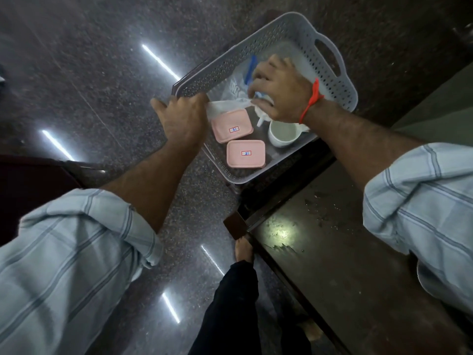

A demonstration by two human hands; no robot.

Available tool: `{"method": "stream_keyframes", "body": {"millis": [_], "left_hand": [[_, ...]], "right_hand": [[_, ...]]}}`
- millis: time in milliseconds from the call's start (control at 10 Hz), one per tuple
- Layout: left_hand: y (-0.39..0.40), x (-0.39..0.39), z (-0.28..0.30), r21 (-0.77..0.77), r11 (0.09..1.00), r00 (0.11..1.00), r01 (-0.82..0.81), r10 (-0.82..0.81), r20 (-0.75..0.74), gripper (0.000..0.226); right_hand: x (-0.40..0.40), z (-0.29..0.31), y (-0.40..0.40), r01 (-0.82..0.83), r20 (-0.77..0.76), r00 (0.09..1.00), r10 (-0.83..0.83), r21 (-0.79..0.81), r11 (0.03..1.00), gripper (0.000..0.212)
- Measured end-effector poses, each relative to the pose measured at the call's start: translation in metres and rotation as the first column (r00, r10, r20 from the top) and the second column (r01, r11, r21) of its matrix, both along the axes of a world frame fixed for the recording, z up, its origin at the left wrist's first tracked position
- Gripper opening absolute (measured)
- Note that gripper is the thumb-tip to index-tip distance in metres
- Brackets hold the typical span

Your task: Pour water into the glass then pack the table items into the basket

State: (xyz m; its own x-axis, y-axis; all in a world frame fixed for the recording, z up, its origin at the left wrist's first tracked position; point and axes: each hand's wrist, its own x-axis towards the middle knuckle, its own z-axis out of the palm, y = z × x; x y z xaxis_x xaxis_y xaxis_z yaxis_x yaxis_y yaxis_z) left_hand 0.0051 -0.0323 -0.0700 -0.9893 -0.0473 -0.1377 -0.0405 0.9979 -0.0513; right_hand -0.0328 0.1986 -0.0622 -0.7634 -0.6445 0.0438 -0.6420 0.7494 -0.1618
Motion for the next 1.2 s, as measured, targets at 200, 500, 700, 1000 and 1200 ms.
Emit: {"method": "stream_keyframes", "body": {"millis": [200,500,700,1000,1200], "left_hand": [[-0.001,0.002,-0.009,0.017,1.000,0.998,-0.015,0.016,-0.063,0.033],[-0.004,0.004,-0.017,0.019,0.992,0.989,0.122,-0.123,0.088,0.033],[0.006,0.002,-0.012,0.063,0.997,0.971,0.033,-0.047,0.236,0.038],[0.012,0.019,0.004,0.158,0.987,0.992,-0.013,-0.006,0.123,0.042],[0.024,0.047,0.023,0.205,0.978,0.999,0.024,-0.033,0.042,0.050]], "right_hand": [[-0.018,0.005,-0.009,0.306,0.180,0.946,-0.270,-0.216,0.927,0.022],[-0.025,-0.004,-0.029,0.123,0.330,0.926,-0.180,0.186,0.975,0.036],[-0.023,-0.010,-0.035,0.386,0.163,0.905,-0.394,0.081,0.919,0.027],[0.038,0.027,-0.004,0.602,0.320,0.797,-0.512,-0.485,0.634,0.053],[0.090,0.031,0.042,0.559,0.310,0.822,-0.479,-0.275,0.782,0.042]]}}
